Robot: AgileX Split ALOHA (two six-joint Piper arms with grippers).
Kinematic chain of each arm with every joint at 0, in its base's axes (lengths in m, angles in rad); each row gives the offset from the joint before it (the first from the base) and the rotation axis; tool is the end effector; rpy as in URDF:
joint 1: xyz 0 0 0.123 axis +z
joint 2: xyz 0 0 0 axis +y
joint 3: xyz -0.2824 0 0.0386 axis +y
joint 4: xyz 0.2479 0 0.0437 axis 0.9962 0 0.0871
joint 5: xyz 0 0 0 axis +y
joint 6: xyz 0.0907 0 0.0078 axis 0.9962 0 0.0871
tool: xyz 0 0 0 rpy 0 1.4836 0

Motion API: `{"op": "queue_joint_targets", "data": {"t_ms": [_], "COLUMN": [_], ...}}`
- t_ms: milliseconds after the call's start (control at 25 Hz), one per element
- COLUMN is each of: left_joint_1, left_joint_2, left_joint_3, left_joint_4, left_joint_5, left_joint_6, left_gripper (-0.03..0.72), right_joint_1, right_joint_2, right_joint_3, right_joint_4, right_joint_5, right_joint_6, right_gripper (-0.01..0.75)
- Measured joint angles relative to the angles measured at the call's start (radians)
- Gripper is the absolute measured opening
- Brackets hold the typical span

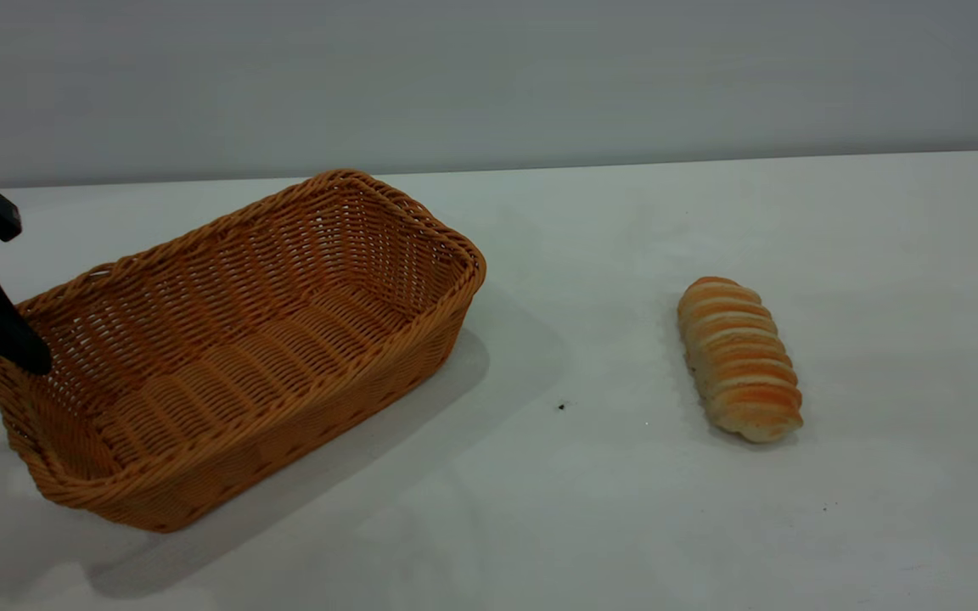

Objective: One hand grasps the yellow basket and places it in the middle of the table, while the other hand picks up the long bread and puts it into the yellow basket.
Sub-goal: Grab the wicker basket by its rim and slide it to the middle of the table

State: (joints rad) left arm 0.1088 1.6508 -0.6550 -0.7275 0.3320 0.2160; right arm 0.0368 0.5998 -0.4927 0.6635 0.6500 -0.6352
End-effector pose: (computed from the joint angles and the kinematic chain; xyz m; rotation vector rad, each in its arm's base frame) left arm 0.2684 0.0094 0.1356 -0.7432 2.6500 -0.4032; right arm 0.1100 0.0381 0.2863 -0.3449 2.0802 0.3810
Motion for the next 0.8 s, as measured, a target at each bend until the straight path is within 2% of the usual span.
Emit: {"op": "queue_joint_targets", "data": {"t_ms": [800], "left_joint_1": [0.000], "left_joint_2": [0.140], "left_joint_3": [0.000], "left_joint_4": [-0.017], "left_joint_5": [-0.074], "left_joint_6": [-0.016], "left_gripper": [0.441], "right_joint_1": [0.000], "right_joint_2": [0.000], "right_joint_3": [0.000], "right_joint_4": [0.001], "right_joint_5": [0.007], "right_joint_6": [-0.004], "right_gripper": [0.412]}}
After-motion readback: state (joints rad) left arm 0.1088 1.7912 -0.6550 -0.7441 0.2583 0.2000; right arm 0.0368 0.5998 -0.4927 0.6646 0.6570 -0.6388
